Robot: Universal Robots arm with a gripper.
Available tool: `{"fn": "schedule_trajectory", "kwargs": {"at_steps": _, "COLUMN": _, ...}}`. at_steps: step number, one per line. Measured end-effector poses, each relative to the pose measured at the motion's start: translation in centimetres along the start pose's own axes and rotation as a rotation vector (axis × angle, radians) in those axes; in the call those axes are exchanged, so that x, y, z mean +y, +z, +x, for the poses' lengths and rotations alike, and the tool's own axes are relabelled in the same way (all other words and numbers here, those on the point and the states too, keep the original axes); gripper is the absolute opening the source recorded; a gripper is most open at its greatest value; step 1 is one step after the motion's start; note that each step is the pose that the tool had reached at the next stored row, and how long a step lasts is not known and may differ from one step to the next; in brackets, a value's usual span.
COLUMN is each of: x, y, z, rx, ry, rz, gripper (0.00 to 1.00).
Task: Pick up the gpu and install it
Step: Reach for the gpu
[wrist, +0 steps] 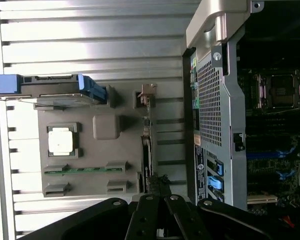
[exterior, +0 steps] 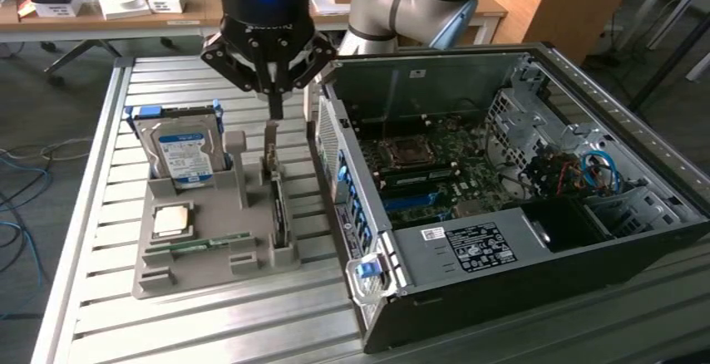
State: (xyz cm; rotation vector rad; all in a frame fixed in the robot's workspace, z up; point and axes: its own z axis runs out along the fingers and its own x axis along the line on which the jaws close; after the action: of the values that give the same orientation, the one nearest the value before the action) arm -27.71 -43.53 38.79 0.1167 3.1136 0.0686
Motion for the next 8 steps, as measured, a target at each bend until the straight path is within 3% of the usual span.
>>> {"fn": "schedule_trajectory", "kwargs": {"at_steps": 8, "x": -0.32, "y": 0.05, "z": 0.24, "rx": 0.0000, "ry": 0.000, "rz": 0.0000, "gripper": 0.11}}
